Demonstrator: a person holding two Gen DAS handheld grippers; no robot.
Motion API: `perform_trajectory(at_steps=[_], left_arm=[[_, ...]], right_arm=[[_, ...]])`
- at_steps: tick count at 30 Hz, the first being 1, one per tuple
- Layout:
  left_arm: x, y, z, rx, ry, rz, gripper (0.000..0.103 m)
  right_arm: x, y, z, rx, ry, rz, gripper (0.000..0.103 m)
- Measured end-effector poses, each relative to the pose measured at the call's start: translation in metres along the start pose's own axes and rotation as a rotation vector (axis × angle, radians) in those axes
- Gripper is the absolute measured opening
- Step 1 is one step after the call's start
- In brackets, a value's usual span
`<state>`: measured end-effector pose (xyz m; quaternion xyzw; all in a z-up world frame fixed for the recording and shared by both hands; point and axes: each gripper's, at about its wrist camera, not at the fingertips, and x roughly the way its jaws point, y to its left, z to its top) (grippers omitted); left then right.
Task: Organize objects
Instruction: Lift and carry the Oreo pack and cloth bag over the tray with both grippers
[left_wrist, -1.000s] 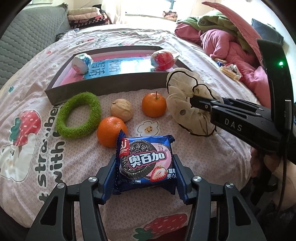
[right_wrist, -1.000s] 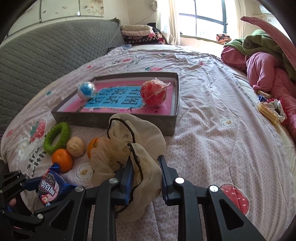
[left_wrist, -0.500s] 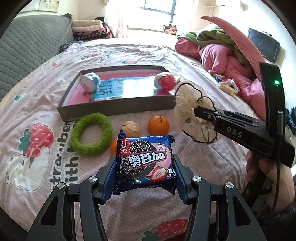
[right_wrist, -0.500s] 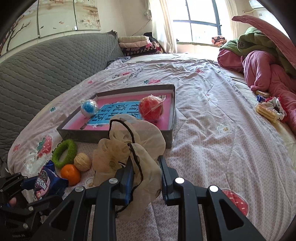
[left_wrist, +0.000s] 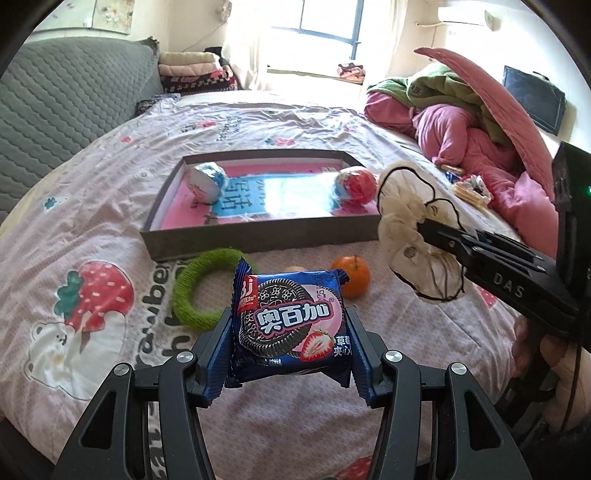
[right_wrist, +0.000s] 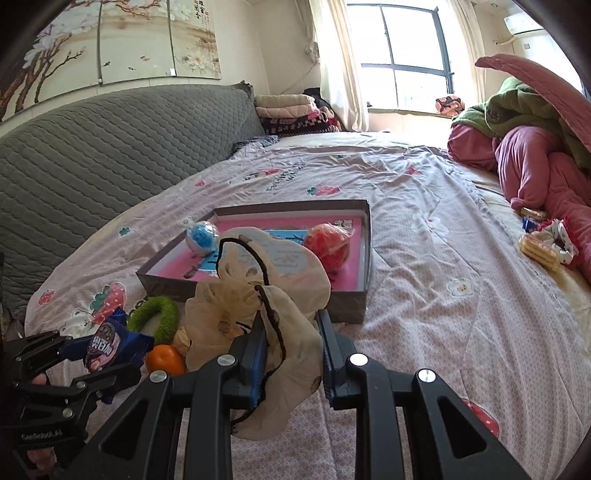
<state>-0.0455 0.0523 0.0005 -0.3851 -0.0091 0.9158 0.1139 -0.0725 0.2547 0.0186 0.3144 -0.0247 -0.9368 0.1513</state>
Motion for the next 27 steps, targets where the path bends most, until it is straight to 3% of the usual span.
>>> perform_trajectory(at_steps=[12, 27], left_arm=[[0.004, 0.026, 0.011, -0.005, -0.073, 0.065, 0.057], [0.024, 0.055, 0.023, -0.051, -0.095, 0.071, 0.057]], right_arm=[[0.006, 0.011, -0.002, -0.039, -0.003, 0.003, 0.026], [0.015, 0.015, 0.004, -0.036, -0.028, -0.009, 0.026]])
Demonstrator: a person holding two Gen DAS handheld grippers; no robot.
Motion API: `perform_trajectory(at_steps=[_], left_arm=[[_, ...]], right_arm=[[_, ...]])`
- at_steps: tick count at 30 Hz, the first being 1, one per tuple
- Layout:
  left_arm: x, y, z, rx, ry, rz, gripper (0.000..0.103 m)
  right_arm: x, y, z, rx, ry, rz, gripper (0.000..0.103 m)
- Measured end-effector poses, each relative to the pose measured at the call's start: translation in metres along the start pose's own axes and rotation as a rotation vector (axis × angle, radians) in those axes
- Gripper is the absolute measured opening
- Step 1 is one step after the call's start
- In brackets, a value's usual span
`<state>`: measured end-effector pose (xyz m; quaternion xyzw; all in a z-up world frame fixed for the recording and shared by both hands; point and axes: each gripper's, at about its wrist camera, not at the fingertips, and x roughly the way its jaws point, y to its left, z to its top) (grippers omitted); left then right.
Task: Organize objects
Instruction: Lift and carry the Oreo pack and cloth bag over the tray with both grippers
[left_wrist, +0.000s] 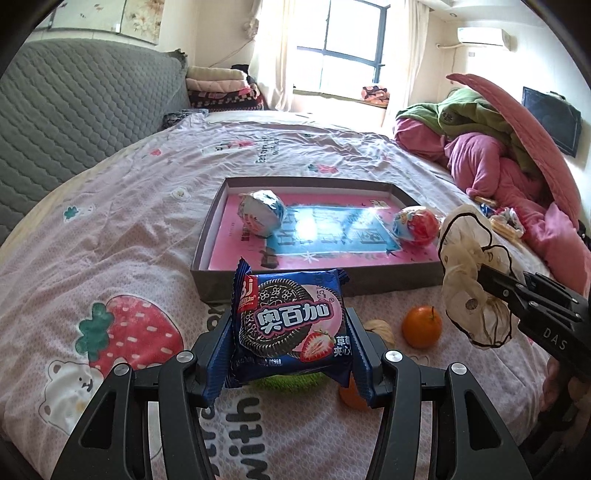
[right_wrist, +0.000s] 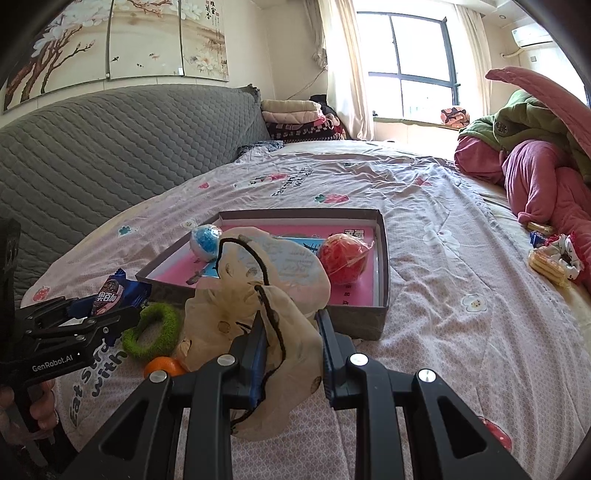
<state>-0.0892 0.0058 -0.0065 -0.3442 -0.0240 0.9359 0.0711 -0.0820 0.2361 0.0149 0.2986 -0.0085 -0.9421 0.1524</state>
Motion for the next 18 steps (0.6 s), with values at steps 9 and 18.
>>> perform_trajectory(at_steps=[9, 18], left_arm=[[0.009, 0.007, 0.006, -0.019, -0.01, 0.022, 0.057], [0.012, 0.012, 0.017, -0.04, -0.019, 0.033, 0.057]], right_arm=[[0.003, 0.008, 0.005, -0.031, -0.029, -0.022, 0.026], [0.009, 0.01, 0.019, -0.027, -0.042, -0.025, 0.026]])
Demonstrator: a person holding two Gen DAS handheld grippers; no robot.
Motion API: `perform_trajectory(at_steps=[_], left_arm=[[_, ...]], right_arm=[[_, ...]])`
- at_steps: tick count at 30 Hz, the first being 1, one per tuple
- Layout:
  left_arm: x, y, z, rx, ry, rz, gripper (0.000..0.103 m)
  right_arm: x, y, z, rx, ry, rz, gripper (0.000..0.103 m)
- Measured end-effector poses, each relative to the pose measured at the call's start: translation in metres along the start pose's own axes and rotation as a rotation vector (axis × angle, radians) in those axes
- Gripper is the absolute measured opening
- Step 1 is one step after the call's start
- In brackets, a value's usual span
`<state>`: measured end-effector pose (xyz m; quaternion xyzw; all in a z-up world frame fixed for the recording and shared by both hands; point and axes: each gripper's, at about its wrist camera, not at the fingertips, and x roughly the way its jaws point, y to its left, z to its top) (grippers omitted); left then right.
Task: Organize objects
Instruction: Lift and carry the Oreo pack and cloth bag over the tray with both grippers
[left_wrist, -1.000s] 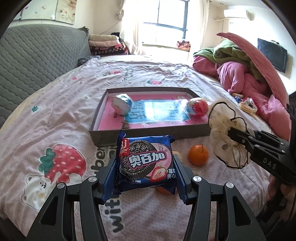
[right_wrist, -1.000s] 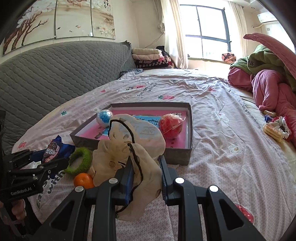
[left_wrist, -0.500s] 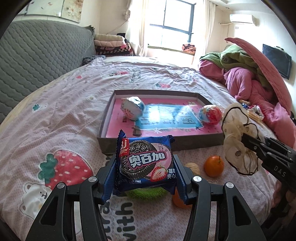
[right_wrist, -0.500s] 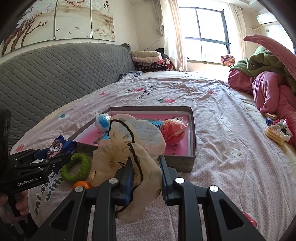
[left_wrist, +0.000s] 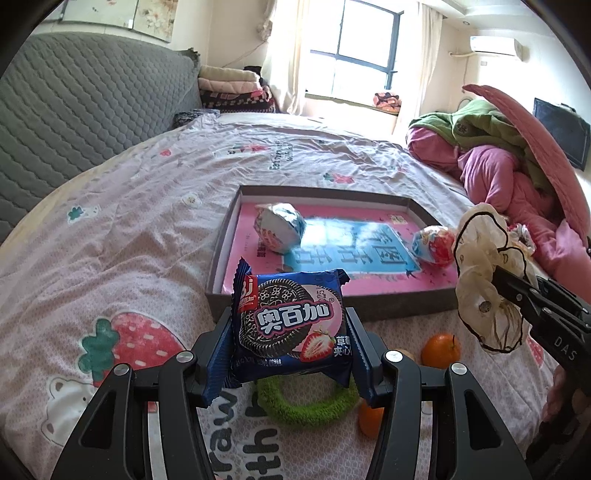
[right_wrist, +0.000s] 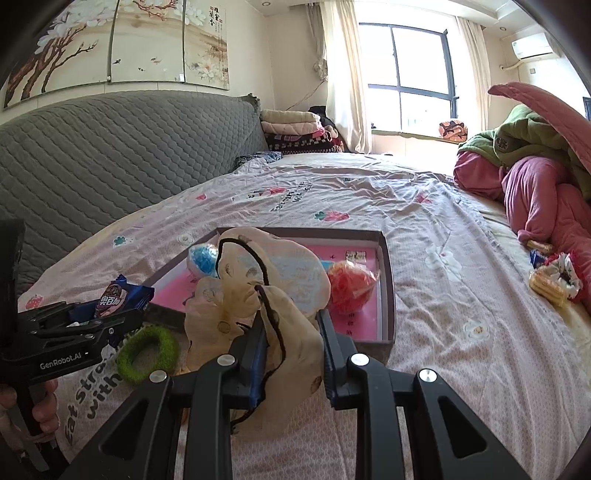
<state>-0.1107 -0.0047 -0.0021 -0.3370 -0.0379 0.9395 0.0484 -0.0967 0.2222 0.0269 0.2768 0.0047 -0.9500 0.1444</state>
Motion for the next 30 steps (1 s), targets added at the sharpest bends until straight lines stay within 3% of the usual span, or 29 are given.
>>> perform_trajectory(at_steps=[17, 30], left_arm=[[0.002, 0.003, 0.035, -0.014, -0.033, 0.021, 0.057], [0.016, 0.009, 0.056, -0.026, -0.053, 0.029, 0.057]], right_arm=[[0.007, 0.009, 0.038, -0.037, -0.073, -0.019, 0.027], [0.022, 0.003, 0.045, -0.046, -0.082, -0.037, 0.027]])
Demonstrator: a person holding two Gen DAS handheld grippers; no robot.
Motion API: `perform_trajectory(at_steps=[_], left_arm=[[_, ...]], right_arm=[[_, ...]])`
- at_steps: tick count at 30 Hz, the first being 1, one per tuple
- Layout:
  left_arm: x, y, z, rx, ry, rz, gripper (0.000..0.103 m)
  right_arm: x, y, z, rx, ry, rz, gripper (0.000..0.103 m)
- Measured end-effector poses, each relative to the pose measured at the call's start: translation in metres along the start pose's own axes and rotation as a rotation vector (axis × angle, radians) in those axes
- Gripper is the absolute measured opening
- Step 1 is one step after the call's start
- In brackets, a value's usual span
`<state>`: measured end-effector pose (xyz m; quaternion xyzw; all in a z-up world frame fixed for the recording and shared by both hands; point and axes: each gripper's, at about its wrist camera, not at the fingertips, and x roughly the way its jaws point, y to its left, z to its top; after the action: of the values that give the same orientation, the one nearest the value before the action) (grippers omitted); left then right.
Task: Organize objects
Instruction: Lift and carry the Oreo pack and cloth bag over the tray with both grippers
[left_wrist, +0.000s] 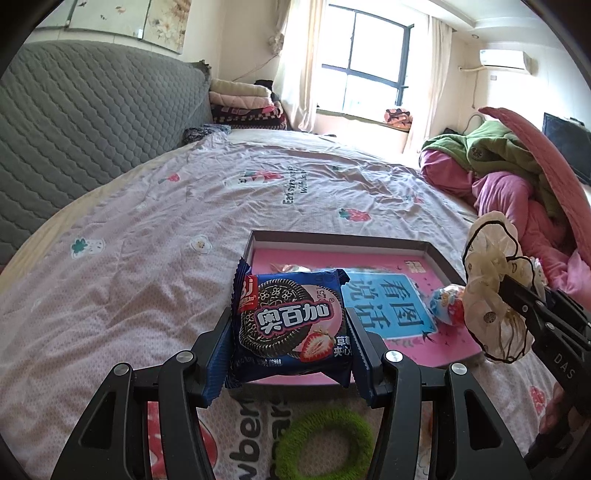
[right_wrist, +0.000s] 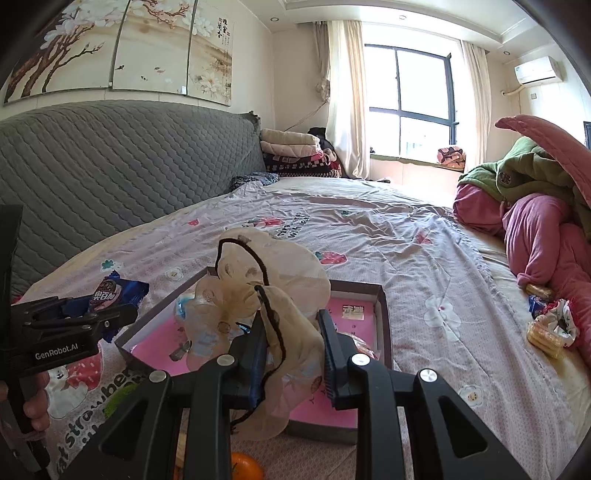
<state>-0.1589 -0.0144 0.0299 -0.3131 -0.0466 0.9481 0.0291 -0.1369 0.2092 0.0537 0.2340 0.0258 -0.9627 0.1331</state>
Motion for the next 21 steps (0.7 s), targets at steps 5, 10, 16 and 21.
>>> perform_trajectory(at_steps=[5, 10, 16, 21], left_arm=[[0.014, 0.004, 0.005, -0.001, 0.012, 0.012, 0.057], [0.03, 0.005, 0.005, 0.009, 0.031, 0.021, 0.057], [0.046, 0.008, 0.004, 0.008, 0.05, 0.035, 0.057], [0.054, 0.007, 0.001, 0.006, 0.058, 0.035, 0.057]], right_arm=[[0.011, -0.001, 0.0, -0.001, 0.015, 0.001, 0.027], [0.02, -0.003, 0.001, -0.006, 0.026, 0.001, 0.027], [0.03, 0.0, 0.001, -0.028, 0.04, -0.002, 0.027], [0.038, 0.001, -0.004, -0.037, 0.059, -0.003, 0.027]])
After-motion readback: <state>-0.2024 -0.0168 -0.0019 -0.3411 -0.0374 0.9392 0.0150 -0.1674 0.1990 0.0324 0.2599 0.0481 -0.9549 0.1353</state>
